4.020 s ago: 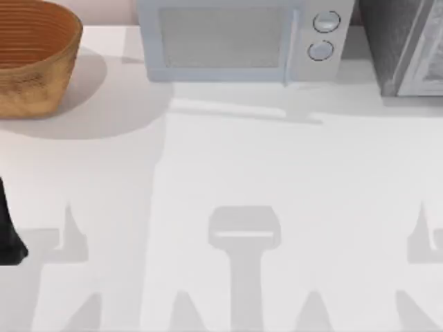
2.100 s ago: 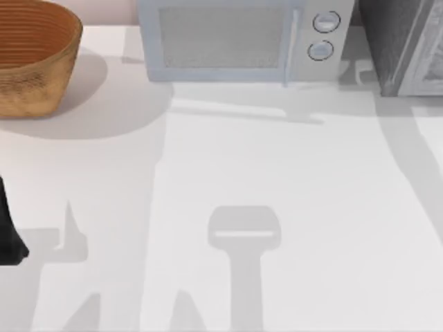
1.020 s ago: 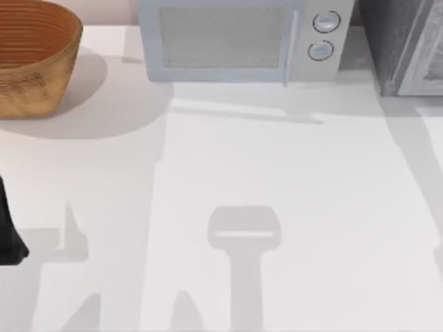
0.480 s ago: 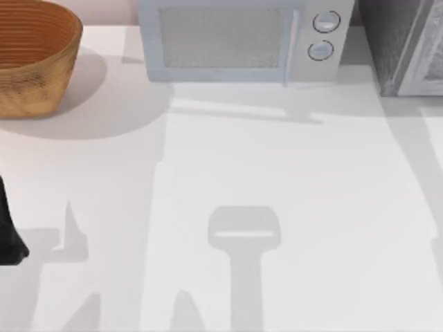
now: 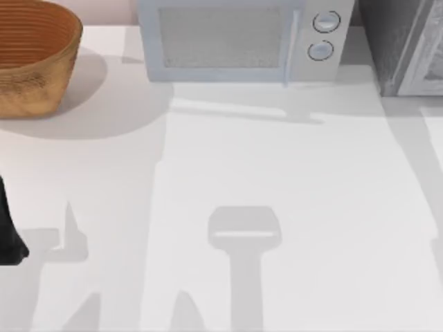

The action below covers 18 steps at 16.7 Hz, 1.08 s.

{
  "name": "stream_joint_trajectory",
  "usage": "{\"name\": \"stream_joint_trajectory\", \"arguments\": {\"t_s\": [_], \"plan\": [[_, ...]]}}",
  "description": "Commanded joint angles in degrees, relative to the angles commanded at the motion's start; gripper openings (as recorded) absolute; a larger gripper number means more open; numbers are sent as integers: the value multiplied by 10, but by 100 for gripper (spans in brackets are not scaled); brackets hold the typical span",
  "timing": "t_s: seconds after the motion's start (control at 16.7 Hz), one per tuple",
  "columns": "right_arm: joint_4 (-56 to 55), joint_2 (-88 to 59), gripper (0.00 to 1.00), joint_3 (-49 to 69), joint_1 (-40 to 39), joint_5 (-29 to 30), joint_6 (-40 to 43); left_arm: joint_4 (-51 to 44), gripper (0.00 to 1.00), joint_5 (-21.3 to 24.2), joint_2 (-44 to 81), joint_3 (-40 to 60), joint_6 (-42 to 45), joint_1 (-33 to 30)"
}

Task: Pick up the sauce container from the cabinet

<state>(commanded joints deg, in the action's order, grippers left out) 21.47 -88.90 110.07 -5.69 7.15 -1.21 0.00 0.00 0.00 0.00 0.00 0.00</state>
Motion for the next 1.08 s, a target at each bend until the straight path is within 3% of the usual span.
{"name": "stream_joint_trajectory", "arguments": {"t_s": [0.12,0.18,0.78,1.08], "plan": [[0,0,2,0,0,0,0,0,100,0,0,0,0,0],[0,0,0,0,0,0,0,0,100,0,0,0,0,0],[9,8,0,3,-5,4,-1,0,100,0,0,0,0,0],[132,91,0,36,-48,44,-2,0,100,0,0,0,0,0]]}}
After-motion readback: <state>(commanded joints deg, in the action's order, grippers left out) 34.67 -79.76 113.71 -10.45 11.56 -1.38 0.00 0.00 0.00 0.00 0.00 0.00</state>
